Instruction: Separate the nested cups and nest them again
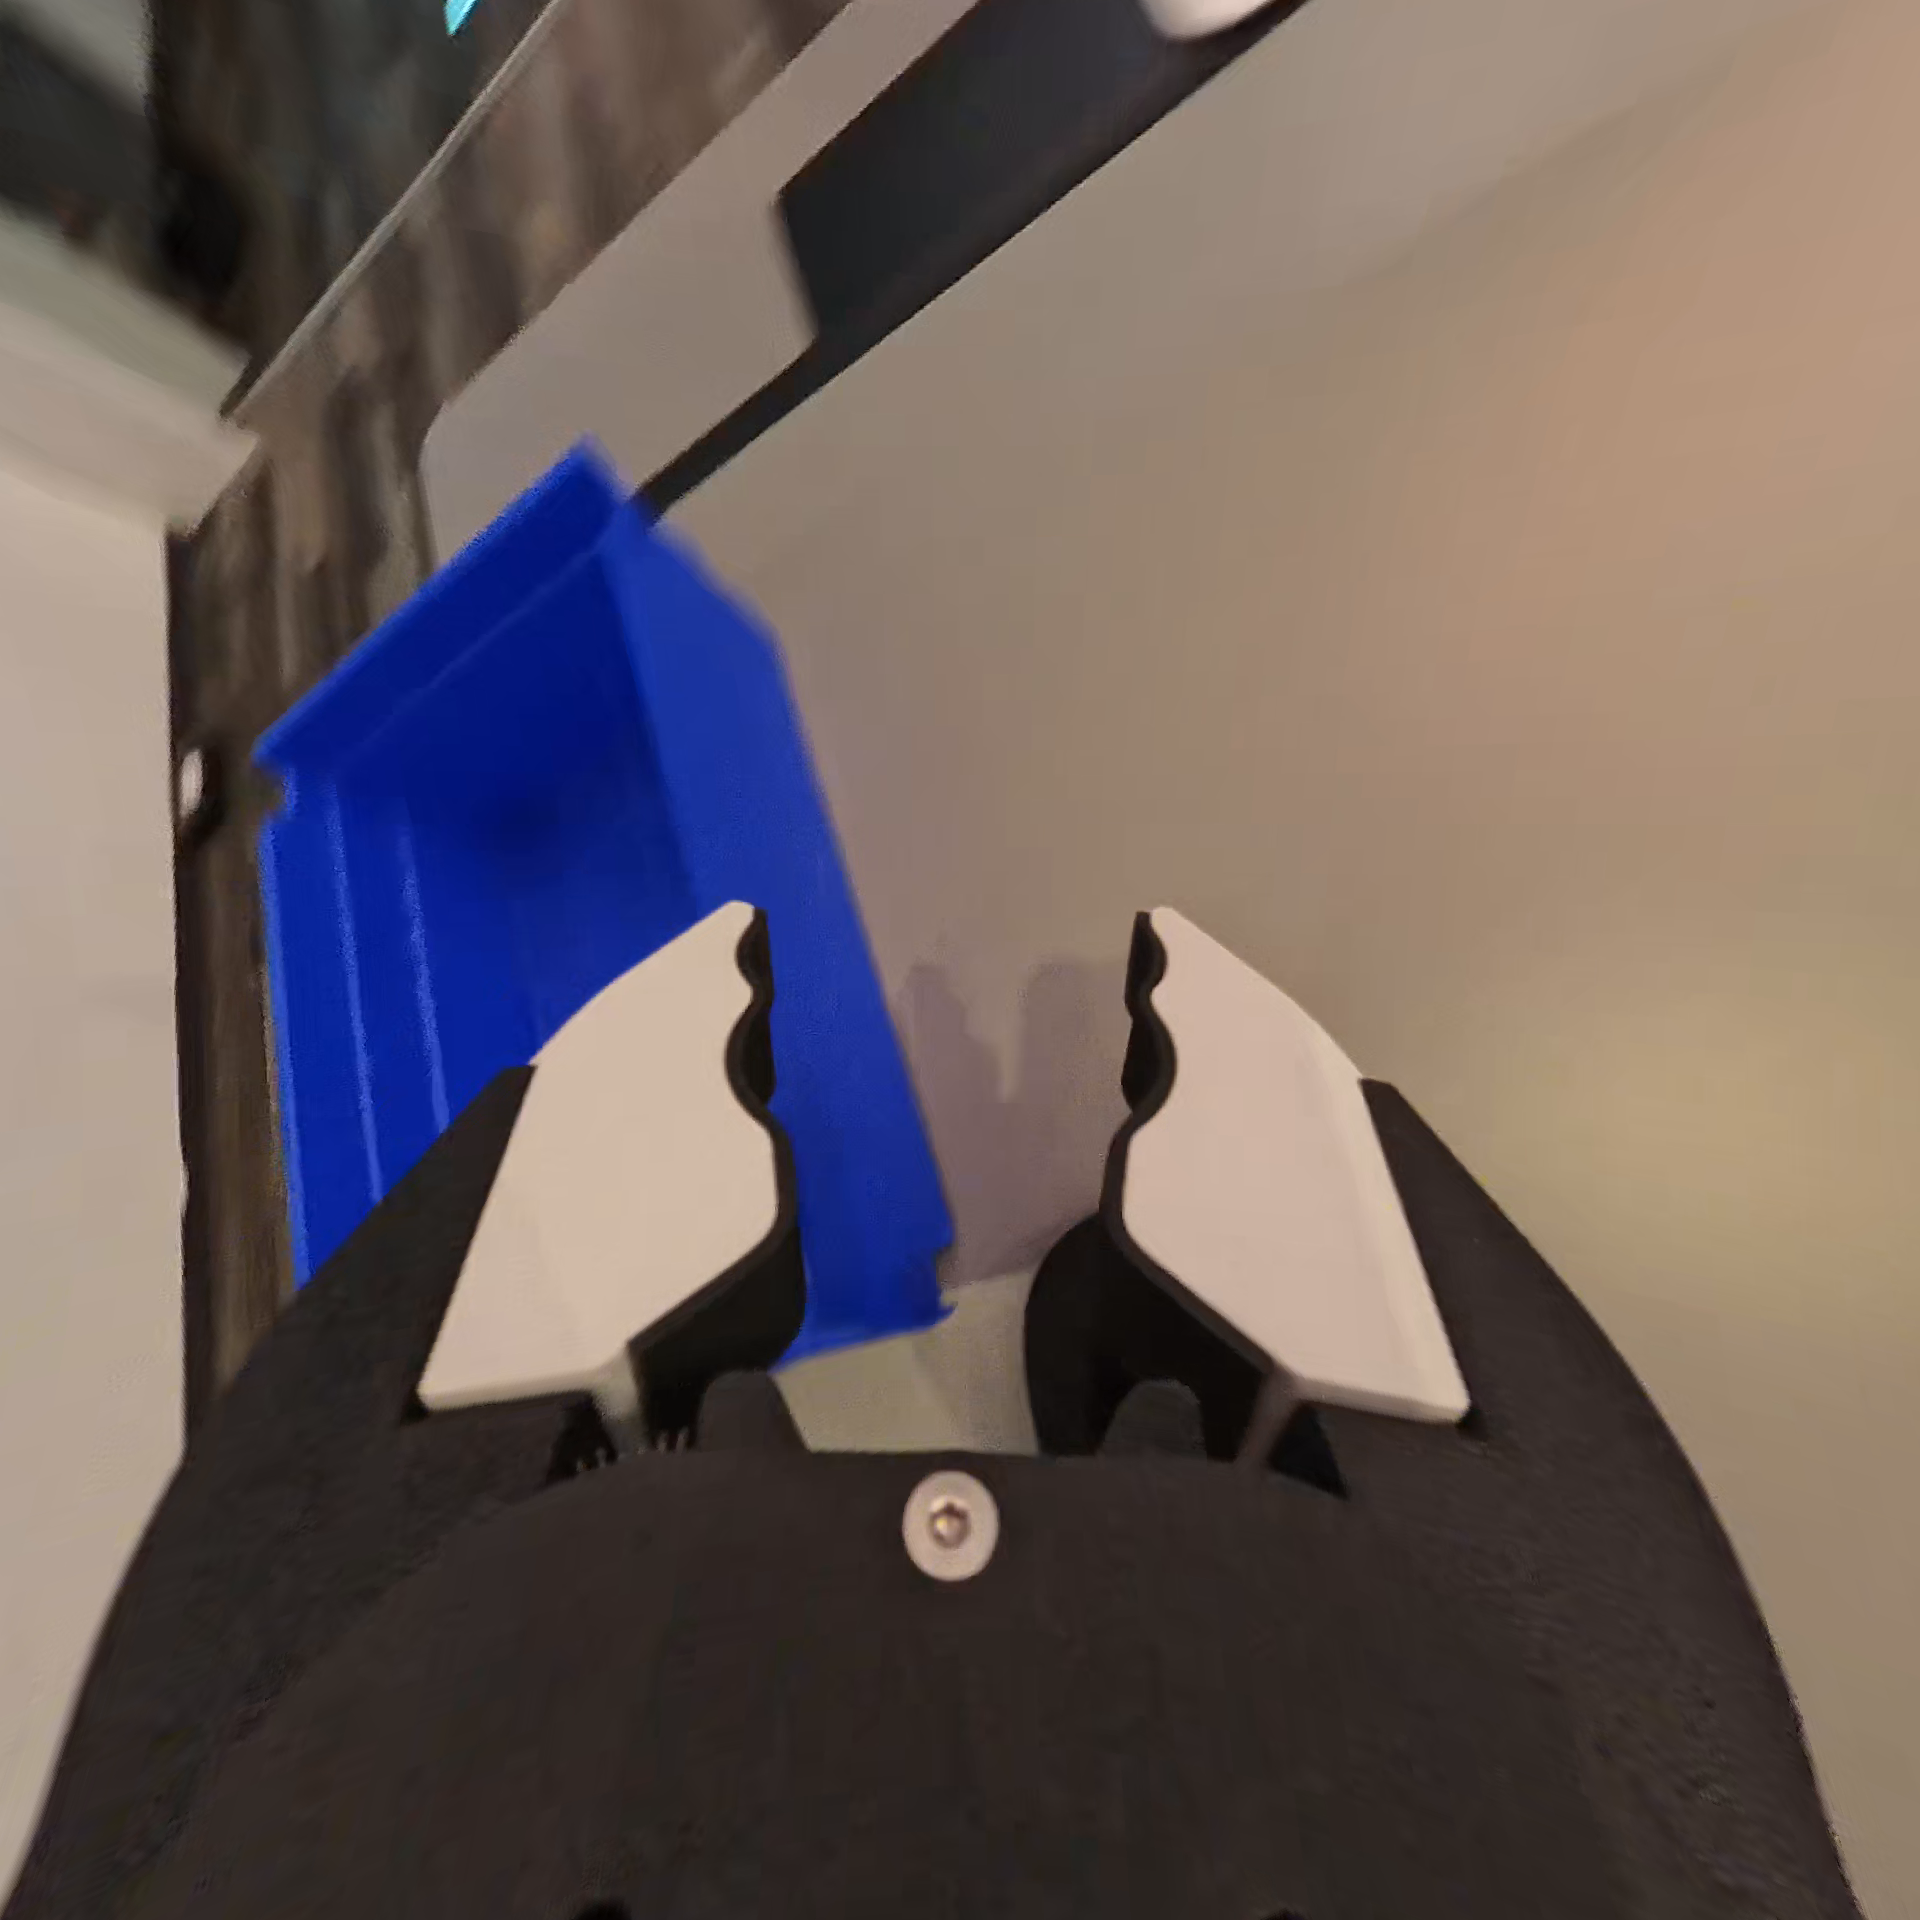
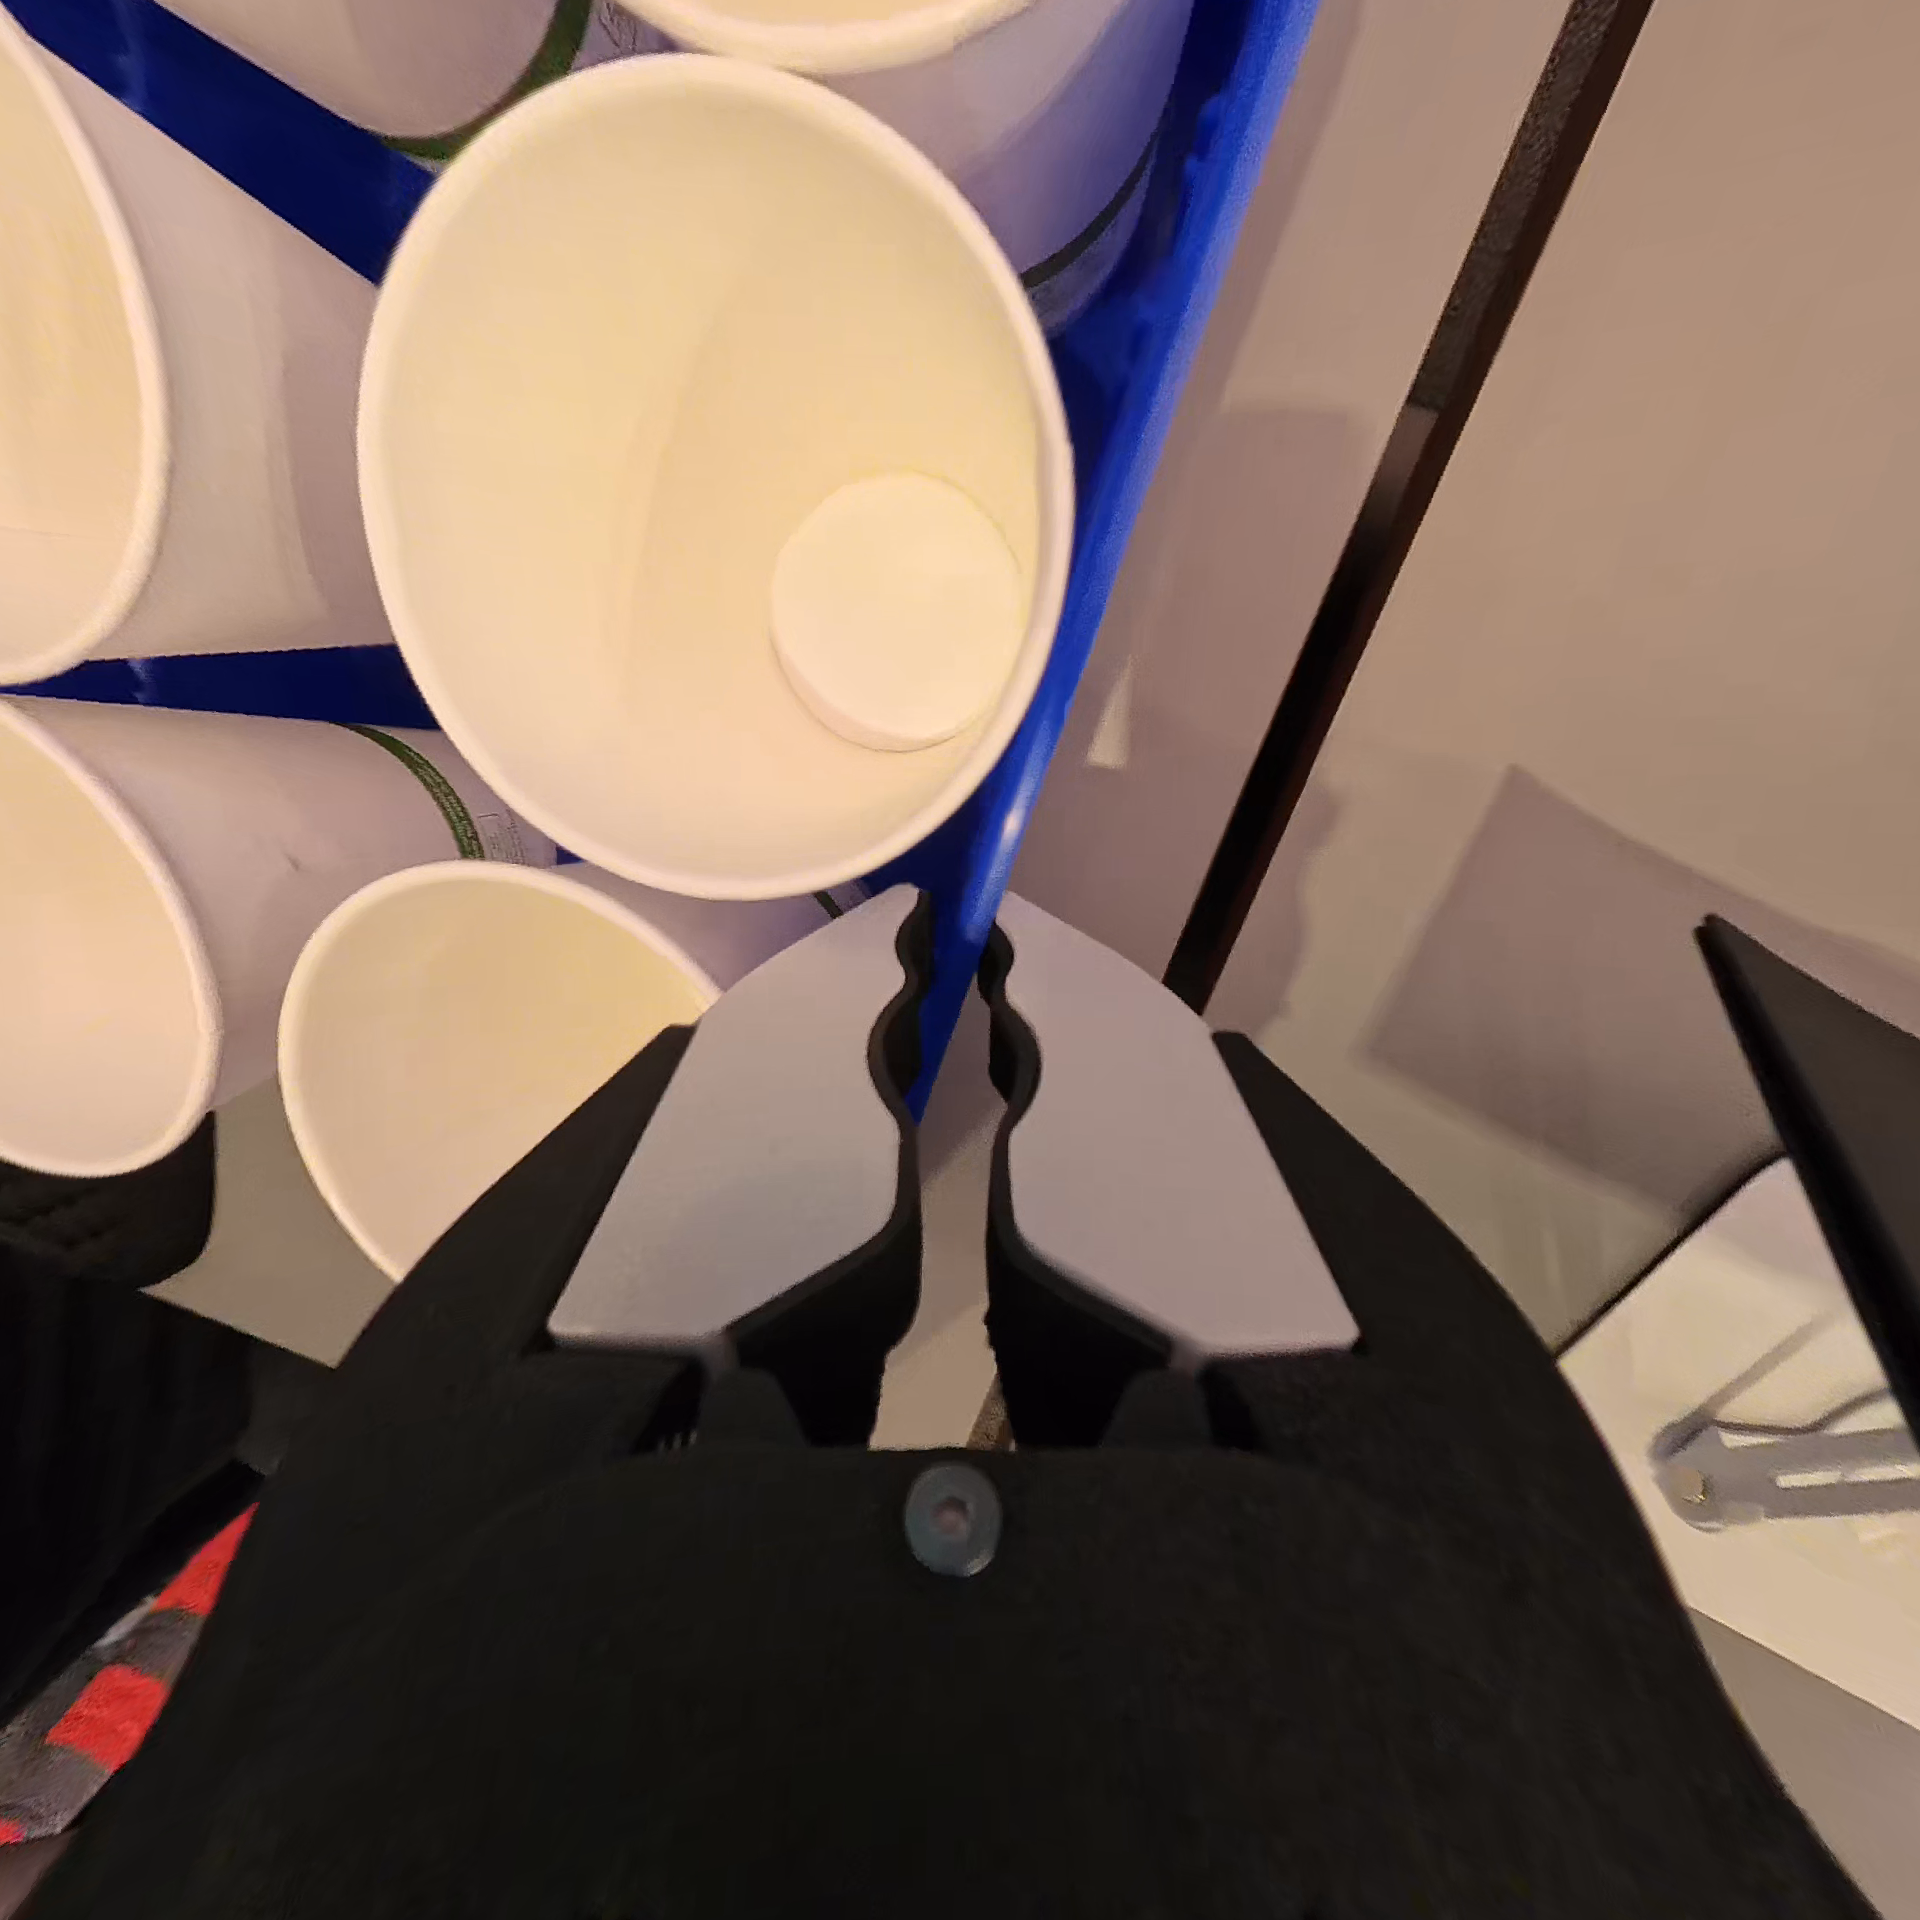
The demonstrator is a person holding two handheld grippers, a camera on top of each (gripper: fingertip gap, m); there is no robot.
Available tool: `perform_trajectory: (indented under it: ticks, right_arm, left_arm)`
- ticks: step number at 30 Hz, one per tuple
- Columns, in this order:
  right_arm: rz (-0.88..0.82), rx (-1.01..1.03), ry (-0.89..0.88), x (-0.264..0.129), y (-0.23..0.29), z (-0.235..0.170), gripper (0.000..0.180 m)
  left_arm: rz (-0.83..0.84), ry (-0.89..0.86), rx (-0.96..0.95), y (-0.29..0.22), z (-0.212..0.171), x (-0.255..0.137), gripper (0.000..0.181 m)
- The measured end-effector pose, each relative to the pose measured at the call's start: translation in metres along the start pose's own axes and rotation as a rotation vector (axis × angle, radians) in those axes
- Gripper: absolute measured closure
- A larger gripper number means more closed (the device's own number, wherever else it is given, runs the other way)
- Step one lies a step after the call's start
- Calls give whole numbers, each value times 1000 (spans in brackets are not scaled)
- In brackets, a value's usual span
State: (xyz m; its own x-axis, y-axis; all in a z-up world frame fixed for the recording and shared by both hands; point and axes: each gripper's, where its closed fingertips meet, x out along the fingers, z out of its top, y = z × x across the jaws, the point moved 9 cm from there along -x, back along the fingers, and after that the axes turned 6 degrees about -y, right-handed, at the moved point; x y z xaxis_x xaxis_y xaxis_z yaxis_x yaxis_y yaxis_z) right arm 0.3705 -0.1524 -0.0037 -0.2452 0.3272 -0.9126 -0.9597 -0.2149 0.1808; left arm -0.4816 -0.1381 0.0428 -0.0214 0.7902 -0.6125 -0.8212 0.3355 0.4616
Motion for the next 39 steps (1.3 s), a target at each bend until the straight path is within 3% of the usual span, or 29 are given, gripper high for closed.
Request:
perform_trajectory:
  ticks: [6, 12, 16, 27, 39]
  right_arm:
    - [0, 53, 5, 0, 1, 1, 174]
    - [-20, 51, -8, 0, 3, 0, 174]
    - [-34, 59, -13, 0, 4, 0, 174]
    - [-49, 78, -18, 0, 8, 0, 174]
    - [-53, 95, -48, 6, 22, 6, 175]
  left_arm:
    - [-13, 136, -376, 36, -61, 15, 112]
    - [12, 233, -448, 47, -90, 40, 120]
    - [16, 206, -446, 45, -91, 51, 174]
    - [25, 172, -411, 33, -79, 64, 176]
    - [-41, 130, -334, -19, -40, 67, 176]
